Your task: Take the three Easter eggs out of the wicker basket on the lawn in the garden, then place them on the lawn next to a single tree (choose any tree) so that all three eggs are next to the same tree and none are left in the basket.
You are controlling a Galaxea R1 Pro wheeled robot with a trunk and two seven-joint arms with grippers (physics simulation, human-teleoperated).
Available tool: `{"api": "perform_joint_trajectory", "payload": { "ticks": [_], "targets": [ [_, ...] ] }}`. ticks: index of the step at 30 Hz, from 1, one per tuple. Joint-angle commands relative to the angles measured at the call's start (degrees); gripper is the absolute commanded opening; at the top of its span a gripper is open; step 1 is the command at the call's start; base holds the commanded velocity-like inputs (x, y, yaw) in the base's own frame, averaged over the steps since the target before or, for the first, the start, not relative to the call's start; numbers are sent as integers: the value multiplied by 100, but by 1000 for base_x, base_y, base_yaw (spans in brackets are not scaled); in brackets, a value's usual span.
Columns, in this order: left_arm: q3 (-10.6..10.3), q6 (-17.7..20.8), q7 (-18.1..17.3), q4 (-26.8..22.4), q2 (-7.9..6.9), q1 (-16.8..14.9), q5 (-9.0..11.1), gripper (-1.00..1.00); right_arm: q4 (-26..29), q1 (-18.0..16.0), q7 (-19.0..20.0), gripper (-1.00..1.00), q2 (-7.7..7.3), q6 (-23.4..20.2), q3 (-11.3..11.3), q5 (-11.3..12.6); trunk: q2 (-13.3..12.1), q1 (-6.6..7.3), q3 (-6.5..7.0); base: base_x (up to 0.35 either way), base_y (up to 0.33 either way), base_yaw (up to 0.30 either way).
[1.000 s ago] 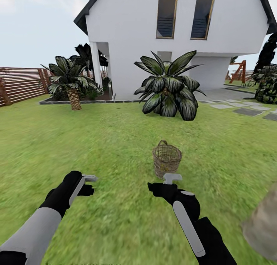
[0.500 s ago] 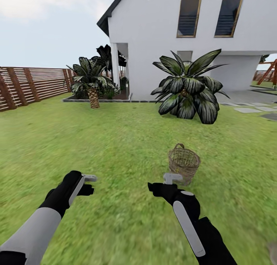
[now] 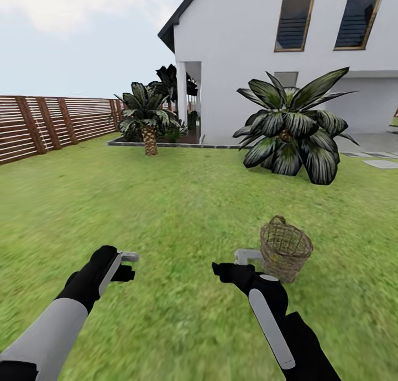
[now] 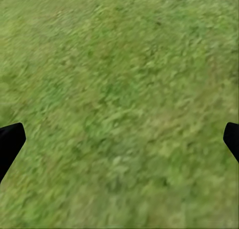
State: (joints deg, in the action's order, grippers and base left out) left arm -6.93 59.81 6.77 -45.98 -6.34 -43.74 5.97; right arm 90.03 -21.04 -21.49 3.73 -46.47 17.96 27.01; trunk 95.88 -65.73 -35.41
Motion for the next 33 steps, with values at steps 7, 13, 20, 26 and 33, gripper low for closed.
{"api": "perform_joint_trajectory", "payload": {
  "ticks": [7,13,20,26,33],
  "targets": [
    [-23,19,53,-18,-7,-6,67,100,6,-3,-58,100,0,-12,-2,65,-117,63,64,122,0,-162],
    [-20,19,53,-11,-9,-7,70,100,6,-5,-57,100,4,-12,3,67,-358,195,184,17,0,-134],
    [-24,19,46,9,-5,-4,60,100,6,-3,-57,100,5,-12,19,64,-639,349,312,3,0,-24],
    [-27,19,49,17,2,-5,54,100,6,-4,-57,100,2,-12,21,67,-879,481,420,0,0,-3],
    [-28,19,47,18,8,-3,47,100,13,-2,-52,100,5,-12,18,69,-1160,634,548,0,0,-13]
  ]
}}
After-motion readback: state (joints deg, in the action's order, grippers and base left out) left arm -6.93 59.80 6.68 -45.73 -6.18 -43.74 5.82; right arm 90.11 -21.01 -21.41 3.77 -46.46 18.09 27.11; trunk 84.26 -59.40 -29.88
